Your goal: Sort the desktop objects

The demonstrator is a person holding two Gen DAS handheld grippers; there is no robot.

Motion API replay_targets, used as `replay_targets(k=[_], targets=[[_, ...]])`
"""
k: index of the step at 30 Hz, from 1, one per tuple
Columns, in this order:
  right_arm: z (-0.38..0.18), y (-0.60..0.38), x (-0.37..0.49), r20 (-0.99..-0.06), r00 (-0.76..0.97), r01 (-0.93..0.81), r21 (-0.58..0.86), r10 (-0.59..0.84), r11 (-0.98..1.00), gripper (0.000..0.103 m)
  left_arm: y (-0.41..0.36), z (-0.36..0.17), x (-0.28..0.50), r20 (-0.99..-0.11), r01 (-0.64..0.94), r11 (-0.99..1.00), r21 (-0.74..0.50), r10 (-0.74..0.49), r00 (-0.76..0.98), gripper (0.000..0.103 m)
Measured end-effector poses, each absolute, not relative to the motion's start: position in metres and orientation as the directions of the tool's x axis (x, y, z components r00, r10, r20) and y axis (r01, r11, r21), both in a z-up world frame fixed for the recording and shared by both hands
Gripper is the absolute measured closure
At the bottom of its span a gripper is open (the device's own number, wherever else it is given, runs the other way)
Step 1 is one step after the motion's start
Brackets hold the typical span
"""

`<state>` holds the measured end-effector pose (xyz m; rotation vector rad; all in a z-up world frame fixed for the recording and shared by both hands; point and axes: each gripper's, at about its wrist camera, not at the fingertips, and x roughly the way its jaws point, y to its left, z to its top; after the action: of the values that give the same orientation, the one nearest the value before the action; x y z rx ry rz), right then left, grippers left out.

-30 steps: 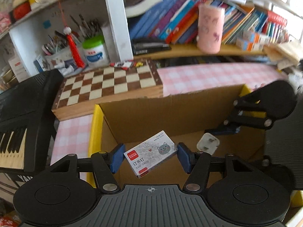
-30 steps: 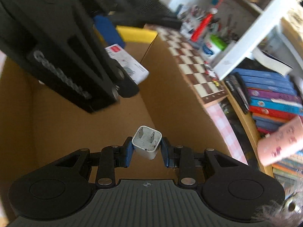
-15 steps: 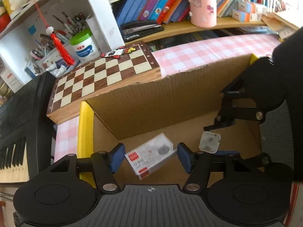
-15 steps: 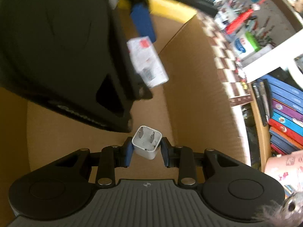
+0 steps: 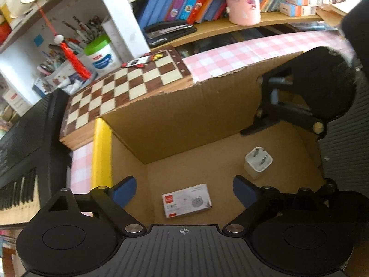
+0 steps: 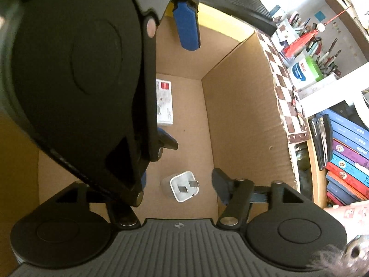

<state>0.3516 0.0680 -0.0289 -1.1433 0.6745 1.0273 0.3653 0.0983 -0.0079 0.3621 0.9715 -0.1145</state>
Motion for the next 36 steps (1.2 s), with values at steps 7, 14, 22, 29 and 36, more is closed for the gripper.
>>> replay_targets(k=[7, 14, 22, 29, 36], targets=[[0.002, 0.056, 0.348, -0.814, 0.449, -0.892, -0.428, 0.368, 0.144, 0.024, 0.102, 0.012, 0.342, -0.771, 0.208, 0.945, 0.252, 0.067, 0.633, 0.005], [0.034, 0.025, 0.334, -0.749, 0.528, -0.848, -0.436, 0.401, 0.303, 0.02, 0.094, 0.04, 0.307, -0.687, 0.194, 0.945, 0.264, 0.043, 0.725, 0.001], [0.056, 0.003, 0.319, -0.711, 0.573, -0.769, -0.294, 0.407, 0.568, 0.017, 0.097, 0.062, 0.277, -0.644, 0.153, 0.978, 0.138, -0.029, 0.764, 0.0], [0.076, -0.023, 0.28, -0.633, 0.674, -0.646, -0.255, 0.381, 0.719, 0.011, 0.106, 0.071, 0.246, -0.615, 0.108, 0.993, 0.049, -0.055, 0.786, 0.0], [0.079, -0.038, 0.242, -0.591, 0.73, -0.547, -0.205, 0.343, 0.812, 0.011, 0.116, 0.072, 0.214, -0.601, 0.075, 0.997, 0.002, -0.059, 0.797, 0.0]])
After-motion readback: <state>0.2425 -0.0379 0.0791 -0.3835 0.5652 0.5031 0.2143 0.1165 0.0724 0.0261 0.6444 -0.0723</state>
